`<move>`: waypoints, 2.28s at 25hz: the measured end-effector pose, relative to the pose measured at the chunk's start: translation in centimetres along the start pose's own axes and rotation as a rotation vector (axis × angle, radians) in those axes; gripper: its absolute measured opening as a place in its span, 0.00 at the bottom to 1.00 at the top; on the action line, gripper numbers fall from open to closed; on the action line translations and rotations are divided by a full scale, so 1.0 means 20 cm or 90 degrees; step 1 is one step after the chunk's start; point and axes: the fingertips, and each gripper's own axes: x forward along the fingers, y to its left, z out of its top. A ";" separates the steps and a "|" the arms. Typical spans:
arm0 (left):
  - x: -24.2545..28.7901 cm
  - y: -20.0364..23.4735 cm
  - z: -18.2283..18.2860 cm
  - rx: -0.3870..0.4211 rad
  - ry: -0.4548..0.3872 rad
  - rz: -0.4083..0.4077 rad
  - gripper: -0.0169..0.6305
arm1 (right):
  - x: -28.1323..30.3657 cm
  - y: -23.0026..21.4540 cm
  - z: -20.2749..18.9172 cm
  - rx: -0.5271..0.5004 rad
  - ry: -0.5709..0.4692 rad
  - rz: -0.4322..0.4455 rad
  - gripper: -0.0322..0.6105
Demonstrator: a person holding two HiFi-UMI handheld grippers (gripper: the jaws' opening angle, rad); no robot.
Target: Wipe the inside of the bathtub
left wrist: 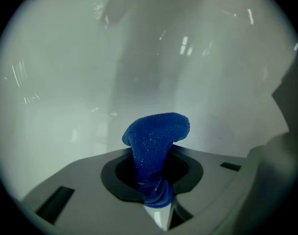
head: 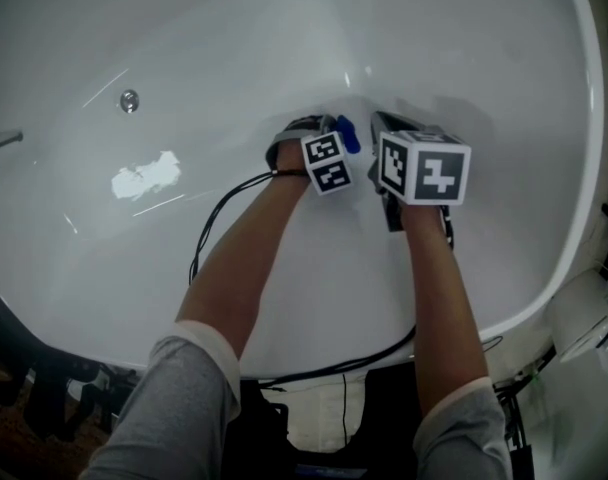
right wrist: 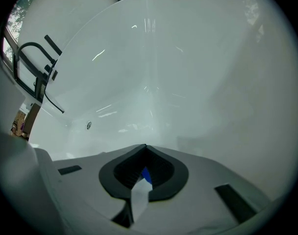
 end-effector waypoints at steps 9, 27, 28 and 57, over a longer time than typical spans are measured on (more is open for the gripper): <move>-0.08 0.74 0.20 -0.111 -0.029 0.115 0.16 | -0.03 -0.03 0.02 0.011 -0.009 -0.008 0.06; -0.05 0.28 0.34 -0.068 -0.070 0.046 0.15 | -0.13 -0.12 0.02 0.034 -0.012 -0.055 0.06; -0.06 0.25 0.34 -0.071 -0.073 0.039 0.15 | -0.15 -0.12 0.04 0.024 -0.013 -0.059 0.06; -0.48 0.15 0.71 -0.088 -0.145 0.029 0.15 | -0.73 -0.05 0.19 0.063 -0.111 -0.059 0.06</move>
